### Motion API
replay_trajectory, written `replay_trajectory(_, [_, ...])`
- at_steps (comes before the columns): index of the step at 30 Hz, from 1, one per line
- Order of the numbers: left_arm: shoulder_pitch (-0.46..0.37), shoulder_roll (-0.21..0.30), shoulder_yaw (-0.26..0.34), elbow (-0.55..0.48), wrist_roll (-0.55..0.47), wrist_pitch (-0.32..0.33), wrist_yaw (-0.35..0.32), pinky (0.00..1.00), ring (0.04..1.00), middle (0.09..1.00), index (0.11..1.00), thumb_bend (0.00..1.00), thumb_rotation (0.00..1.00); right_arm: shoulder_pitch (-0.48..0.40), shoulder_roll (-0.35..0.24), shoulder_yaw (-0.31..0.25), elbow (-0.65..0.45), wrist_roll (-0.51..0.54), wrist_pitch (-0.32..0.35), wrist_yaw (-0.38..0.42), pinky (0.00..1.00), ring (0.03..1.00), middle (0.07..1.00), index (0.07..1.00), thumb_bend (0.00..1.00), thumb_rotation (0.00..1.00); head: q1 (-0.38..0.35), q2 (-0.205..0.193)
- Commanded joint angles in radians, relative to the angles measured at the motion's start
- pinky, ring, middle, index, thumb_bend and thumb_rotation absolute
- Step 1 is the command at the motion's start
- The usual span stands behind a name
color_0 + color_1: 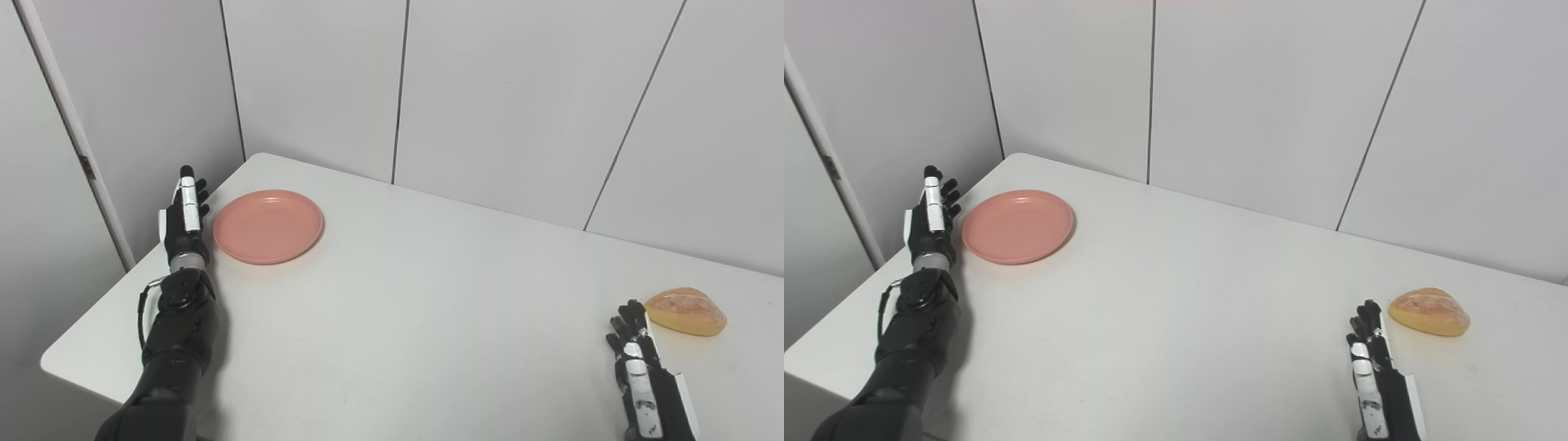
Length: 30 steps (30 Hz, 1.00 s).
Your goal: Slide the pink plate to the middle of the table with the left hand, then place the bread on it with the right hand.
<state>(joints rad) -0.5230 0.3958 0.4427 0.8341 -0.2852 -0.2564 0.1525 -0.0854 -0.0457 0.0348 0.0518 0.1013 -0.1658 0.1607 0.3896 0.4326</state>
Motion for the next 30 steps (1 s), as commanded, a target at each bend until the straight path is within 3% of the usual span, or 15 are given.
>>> replay_trajectory(1, [-0.06, 0.018, -0.012, 0.008, -0.003, -0.027, -0.031, 0.92, 0.912, 0.9, 0.885, 0.82, 1.0, 0.031, 0.001, -0.002, 0.021, 0.009, -0.009, 0.001, 1.0, 1.0, 1.0, 1.0, 0.59, 0.88, 0.0, 0.001])
replay_trajectory(9, [-0.069, 0.02, -0.032, 0.058, -0.007, -0.038, -0.043, 0.9, 0.897, 0.889, 0.86, 0.8, 1.0, 0.036, 0.001, -0.003, 0.003, 0.009, 0.009, -0.002, 1.0, 1.0, 0.998, 1.0, 0.58, 0.87, 0.0, 0.004])
replay_trajectory(20, [-0.093, 0.022, -0.046, 0.151, -0.016, -0.09, -0.07, 0.93, 0.902, 0.895, 0.913, 0.83, 1.0, 0.037, 0.0, -0.002, 0.001, 0.014, 0.009, 0.001, 1.0, 1.0, 1.0, 1.0, 0.58, 0.88, 0.001, 0.009])
replay_trajectory(24, [-0.096, 0.019, -0.038, 0.167, -0.042, -0.099, -0.114, 0.96, 0.923, 0.913, 0.944, 0.81, 1.0, 0.038, 0.001, -0.002, -0.003, 0.011, 0.011, -0.002, 1.0, 1.0, 1.0, 1.0, 0.6, 0.88, 0.001, 0.011])
replay_trajectory(30, [-0.095, 0.0, -0.041, 0.148, -0.051, -0.096, -0.121, 0.95, 0.905, 0.904, 0.947, 0.78, 1.0, 0.037, -0.001, -0.001, -0.003, 0.015, 0.016, 0.001, 1.0, 1.0, 1.0, 1.0, 0.6, 0.88, 0.0, 0.012])
